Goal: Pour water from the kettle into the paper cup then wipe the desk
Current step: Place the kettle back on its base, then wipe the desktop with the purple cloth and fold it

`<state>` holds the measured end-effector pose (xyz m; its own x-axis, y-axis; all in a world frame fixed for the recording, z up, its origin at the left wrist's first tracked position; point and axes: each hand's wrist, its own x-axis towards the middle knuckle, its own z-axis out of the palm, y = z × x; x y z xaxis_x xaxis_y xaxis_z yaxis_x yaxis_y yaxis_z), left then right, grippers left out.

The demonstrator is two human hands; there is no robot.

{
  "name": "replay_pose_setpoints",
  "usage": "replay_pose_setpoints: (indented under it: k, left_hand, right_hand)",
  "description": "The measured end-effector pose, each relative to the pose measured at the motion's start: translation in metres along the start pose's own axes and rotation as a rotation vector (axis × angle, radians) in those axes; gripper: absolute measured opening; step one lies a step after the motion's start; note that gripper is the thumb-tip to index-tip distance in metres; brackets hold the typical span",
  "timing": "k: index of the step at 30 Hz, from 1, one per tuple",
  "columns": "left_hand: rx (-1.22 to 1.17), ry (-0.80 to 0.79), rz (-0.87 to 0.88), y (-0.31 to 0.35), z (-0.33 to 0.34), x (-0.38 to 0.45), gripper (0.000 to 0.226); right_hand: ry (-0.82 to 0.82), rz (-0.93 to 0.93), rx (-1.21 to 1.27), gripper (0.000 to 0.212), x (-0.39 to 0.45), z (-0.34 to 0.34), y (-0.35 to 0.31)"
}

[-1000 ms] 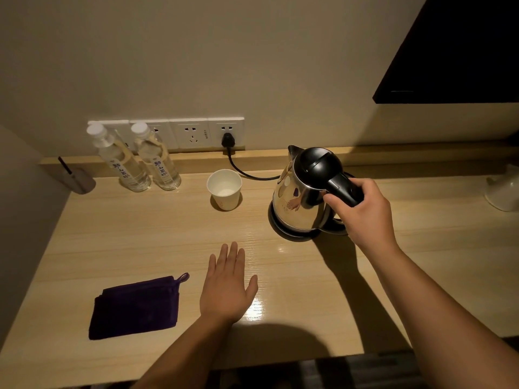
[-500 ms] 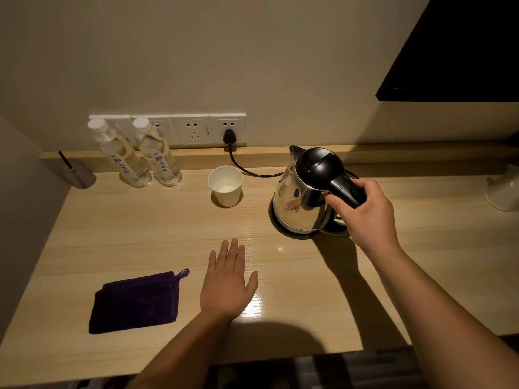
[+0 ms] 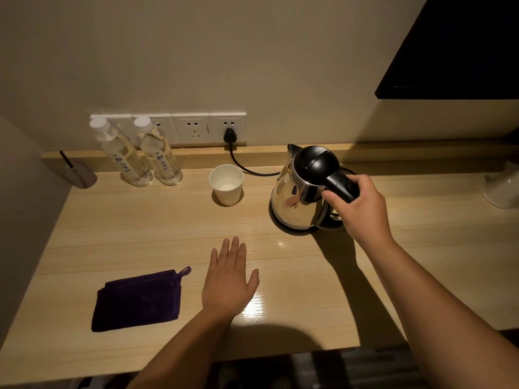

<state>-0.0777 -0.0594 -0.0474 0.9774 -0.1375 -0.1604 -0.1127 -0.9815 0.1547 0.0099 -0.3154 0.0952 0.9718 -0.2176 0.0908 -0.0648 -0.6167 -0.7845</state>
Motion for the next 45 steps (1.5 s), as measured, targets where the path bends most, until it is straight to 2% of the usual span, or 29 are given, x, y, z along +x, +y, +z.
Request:
replay_pose_setpoints:
  k: [9, 12, 15, 18, 22, 28, 36, 40, 45]
  left_hand:
    - [0.018, -0.009, 0.005, 0.000, -0.001, -0.001, 0.074]
    - [0.020, -0.024, 0.008, 0.000, -0.002, -0.001, 0.073]
    - [0.007, -0.052, 0.002, 0.001, -0.006, -0.001, 0.071]
    - [-0.017, -0.091, 0.010, 0.000, -0.014, 0.000, 0.071]
    - [-0.004, -0.071, -0.005, -0.005, -0.031, -0.008, 0.071]
    - [0.022, 0.000, -0.165, -0.027, -0.054, -0.051, 0.071]
    - [-0.048, 0.159, -0.479, -0.082, -0.076, -0.111, 0.069]
    - [-0.082, 0.173, -0.617, -0.119, -0.079, -0.137, 0.071]
    - [-0.062, 0.168, -0.707, -0.173, -0.076, -0.167, 0.073]
  right_hand:
    - [-0.007, -0.057, -0.113, 0.039, 0.000, 0.000, 0.000]
    - [-0.016, -0.085, -0.189, 0.053, 0.001, -0.003, -0.003]
    - [0.042, -0.202, -0.359, 0.068, -0.005, -0.007, -0.010]
    - [0.082, -0.395, -0.491, 0.066, -0.027, -0.004, -0.020]
    - [-0.093, -0.541, -0.528, 0.059, -0.075, 0.024, -0.020]
    - [-0.487, -0.463, -0.607, 0.063, -0.119, 0.084, -0.010]
    - [-0.630, -0.656, -0.612, 0.063, -0.136, 0.149, -0.062]
    - [-0.669, -0.779, -0.595, 0.064, -0.152, 0.181, -0.090]
    - [-0.712, -0.847, -0.605, 0.066, -0.177, 0.221, -0.120]
